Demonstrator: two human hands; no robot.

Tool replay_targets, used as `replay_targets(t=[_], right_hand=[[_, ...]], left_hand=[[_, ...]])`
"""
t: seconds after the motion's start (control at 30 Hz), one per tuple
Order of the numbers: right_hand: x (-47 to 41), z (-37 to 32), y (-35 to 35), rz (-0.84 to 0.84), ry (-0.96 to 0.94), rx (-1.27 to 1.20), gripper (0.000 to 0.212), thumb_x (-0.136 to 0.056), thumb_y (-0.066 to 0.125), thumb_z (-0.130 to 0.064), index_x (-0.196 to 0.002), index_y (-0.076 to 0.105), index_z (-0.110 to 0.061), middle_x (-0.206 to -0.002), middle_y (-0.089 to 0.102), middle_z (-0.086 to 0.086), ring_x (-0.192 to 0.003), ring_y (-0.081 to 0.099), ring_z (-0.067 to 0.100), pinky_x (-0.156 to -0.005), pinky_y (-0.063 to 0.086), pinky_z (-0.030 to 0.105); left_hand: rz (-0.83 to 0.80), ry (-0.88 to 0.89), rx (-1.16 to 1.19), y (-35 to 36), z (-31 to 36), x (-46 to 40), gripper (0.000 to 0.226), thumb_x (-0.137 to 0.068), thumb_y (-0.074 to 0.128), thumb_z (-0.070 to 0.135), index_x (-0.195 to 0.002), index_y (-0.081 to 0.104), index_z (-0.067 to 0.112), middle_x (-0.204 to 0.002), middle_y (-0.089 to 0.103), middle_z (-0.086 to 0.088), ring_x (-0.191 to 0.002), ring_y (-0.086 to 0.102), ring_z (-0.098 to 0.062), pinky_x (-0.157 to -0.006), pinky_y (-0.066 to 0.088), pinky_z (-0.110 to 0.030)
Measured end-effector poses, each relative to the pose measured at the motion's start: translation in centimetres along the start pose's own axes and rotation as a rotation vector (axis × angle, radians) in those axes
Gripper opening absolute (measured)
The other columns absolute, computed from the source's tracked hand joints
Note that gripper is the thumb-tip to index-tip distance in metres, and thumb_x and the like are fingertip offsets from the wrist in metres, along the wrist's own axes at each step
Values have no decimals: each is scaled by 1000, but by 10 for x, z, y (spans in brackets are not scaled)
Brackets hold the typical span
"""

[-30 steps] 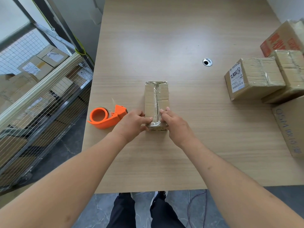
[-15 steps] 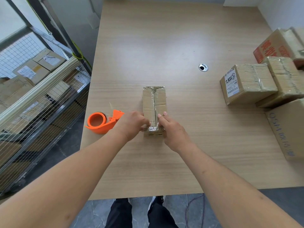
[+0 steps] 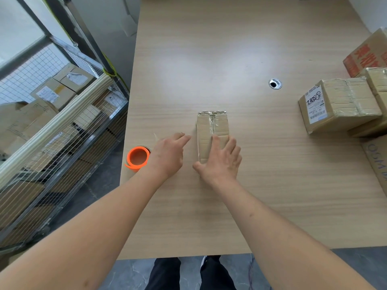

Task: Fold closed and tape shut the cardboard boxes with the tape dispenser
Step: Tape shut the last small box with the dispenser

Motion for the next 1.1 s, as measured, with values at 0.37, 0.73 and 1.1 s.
replay_targets(t=[0.37, 0.73, 1.1], right_hand=[[-10, -4, 11, -18, 181, 3, 103, -78, 74, -55, -157, 12, -33, -156, 19, 24, -130, 43, 42, -106, 40, 49], [51, 2, -49, 50, 308, -43, 88, -80, 65, -62, -152, 14, -55, -150, 28, 21, -121, 49, 40, -101, 42, 47], [131, 80, -157, 109, 438, -120, 82, -71, 72, -58, -145, 37, -53, -130, 39, 9, -115, 51, 34, -98, 46, 46]], left_hand=[[-100, -11, 2, -5, -20, -17, 52, -97, 58, 15, -148, 49, 17, -159, 39, -7, -132, 52, -33, -108, 41, -40], [-198, 214, -119, -41, 24, -12, 59, -98, 56, 23, -154, 38, 20, -161, 34, -7, -138, 46, -32, -112, 34, -40], [-191, 408, -198, -84, 155, 18, 59, -99, 55, 27, -154, 37, 20, -159, 37, -7, -134, 49, -36, -111, 36, -42]])
Point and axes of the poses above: each hand's wrist, its own x-axis away from the middle knuckle, its own y-axis out of the palm, z = x × y, the point moved 9 cm from there along -x, towards the middle knuckle
